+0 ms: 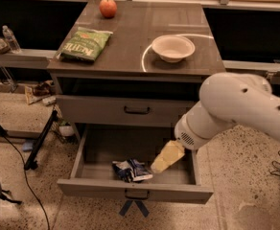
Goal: Pick blue chip bag from middle drawer and place on counter
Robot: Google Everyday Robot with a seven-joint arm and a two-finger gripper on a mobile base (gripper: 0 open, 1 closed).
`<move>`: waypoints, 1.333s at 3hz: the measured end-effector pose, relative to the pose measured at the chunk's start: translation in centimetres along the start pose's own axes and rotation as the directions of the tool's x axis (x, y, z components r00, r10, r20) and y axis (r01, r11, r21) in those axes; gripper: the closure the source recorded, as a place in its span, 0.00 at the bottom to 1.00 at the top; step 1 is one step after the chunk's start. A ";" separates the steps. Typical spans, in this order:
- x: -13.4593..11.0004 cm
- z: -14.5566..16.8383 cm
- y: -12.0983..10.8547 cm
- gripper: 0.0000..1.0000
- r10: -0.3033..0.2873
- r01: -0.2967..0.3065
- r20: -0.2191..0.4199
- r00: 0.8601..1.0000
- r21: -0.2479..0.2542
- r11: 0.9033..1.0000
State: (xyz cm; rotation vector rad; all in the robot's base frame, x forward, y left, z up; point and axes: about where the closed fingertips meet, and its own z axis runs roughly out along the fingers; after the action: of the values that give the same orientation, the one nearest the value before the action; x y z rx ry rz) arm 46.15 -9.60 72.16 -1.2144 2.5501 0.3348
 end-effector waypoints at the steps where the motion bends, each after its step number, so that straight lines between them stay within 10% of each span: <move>1: 0.0 5.1 0.3 0.00 0.055 -0.055 0.018 0.998 -0.016 0.998; 2: -0.7 10.7 0.4 0.00 0.098 -0.098 0.018 0.995 0.023 0.995; 4: -0.8 10.2 0.2 0.00 0.131 -0.132 0.028 0.991 0.016 0.991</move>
Offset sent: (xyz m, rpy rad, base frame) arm 0.0298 0.0613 -0.1626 -0.0167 0.0518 -0.2739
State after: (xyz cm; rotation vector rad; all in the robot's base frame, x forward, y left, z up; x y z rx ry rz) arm 48.15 -5.50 62.95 -1.0309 2.6102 0.3540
